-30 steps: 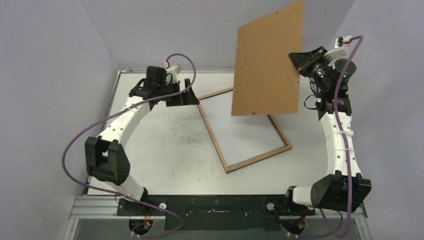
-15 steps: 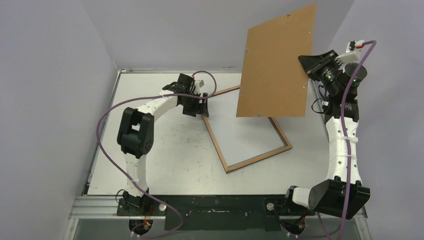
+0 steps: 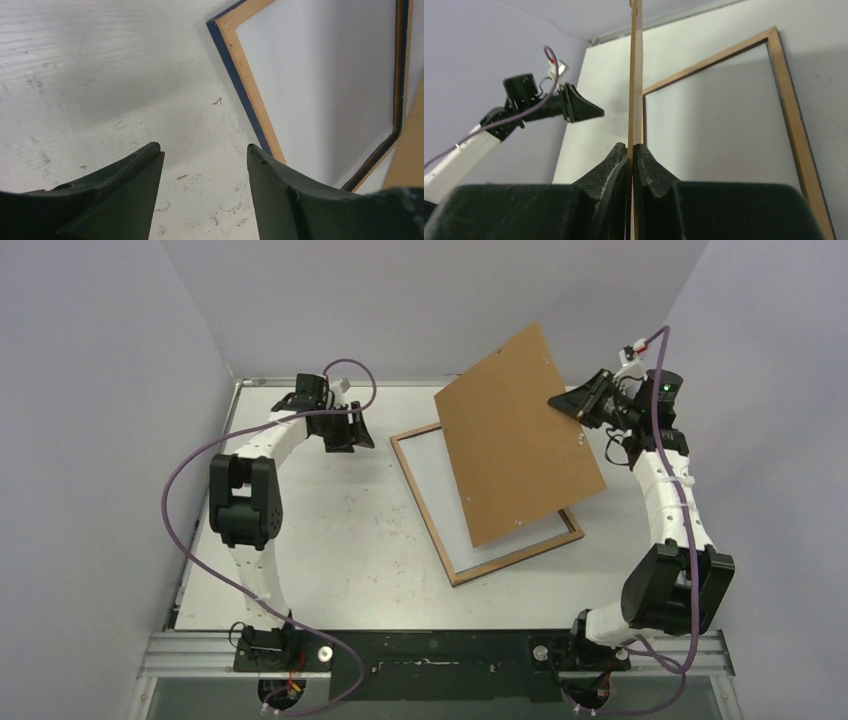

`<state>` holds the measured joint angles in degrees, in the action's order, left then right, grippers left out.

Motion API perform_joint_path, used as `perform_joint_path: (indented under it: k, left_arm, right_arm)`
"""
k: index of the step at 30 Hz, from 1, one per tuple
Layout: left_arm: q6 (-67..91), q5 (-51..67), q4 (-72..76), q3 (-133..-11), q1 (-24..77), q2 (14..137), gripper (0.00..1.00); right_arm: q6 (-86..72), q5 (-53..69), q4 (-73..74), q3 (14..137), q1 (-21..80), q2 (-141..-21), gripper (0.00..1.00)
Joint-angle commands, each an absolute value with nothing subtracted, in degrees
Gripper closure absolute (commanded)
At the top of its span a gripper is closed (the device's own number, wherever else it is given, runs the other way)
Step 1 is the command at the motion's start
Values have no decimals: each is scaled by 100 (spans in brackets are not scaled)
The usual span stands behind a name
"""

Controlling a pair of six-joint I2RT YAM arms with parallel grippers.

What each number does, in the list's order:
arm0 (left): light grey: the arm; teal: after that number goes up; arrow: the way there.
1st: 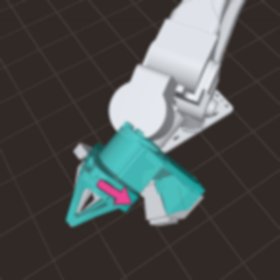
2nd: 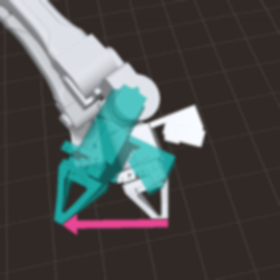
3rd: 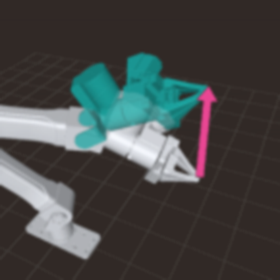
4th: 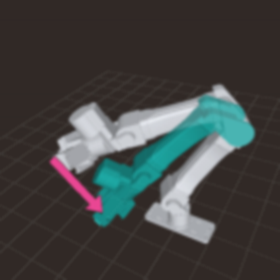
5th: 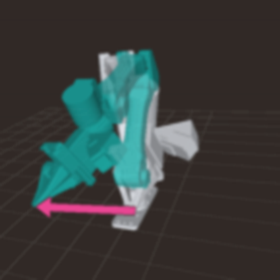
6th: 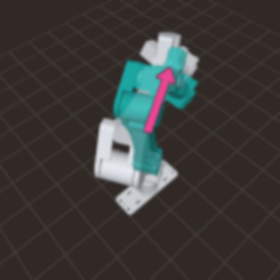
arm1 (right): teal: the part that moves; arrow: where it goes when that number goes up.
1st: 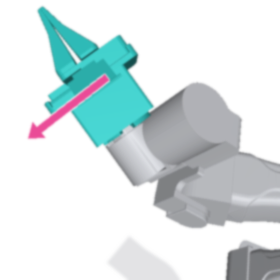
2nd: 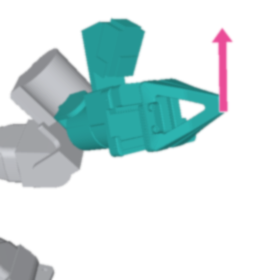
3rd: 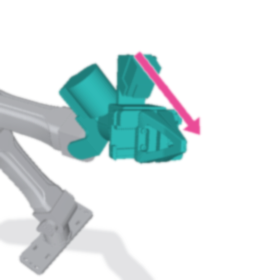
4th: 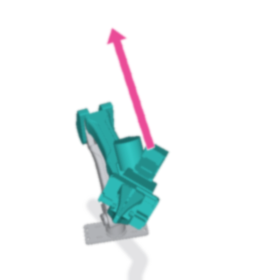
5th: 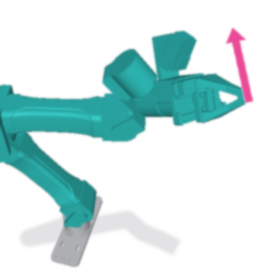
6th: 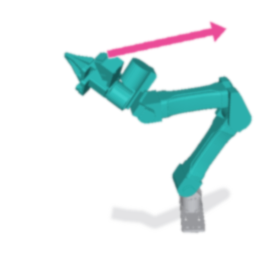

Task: Put the photo into the frame
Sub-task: Place the photo frame item in the photo frame.

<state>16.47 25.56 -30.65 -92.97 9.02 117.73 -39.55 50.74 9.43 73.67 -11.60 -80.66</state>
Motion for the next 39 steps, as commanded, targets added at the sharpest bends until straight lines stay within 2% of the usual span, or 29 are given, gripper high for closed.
perform_joint_path:
  k: [1, 12, 21, 39]
  left_arm:
    - [1525, 2951, -2878, -9453, 819, 11345, 40]
    - [1382, 2953, -2742, -9141, 822, 11231, 41]
    - [1333, 2881, -2761, -9056, 823, 11162, 43]
    - [1318, 2823, -2855, -9083, 816, 11087, 45]
  right_arm:
    - [-3299, 5686, 1132, 7912, -830, -8431, 95]
    - [-3322, 5946, 796, 7674, -687, -9051, 95]
    - [-4219, 6187, -725, 7012, -665, -9291, 95]
    - [-4149, 6253, -949, 6865, -580, -9700, 95]
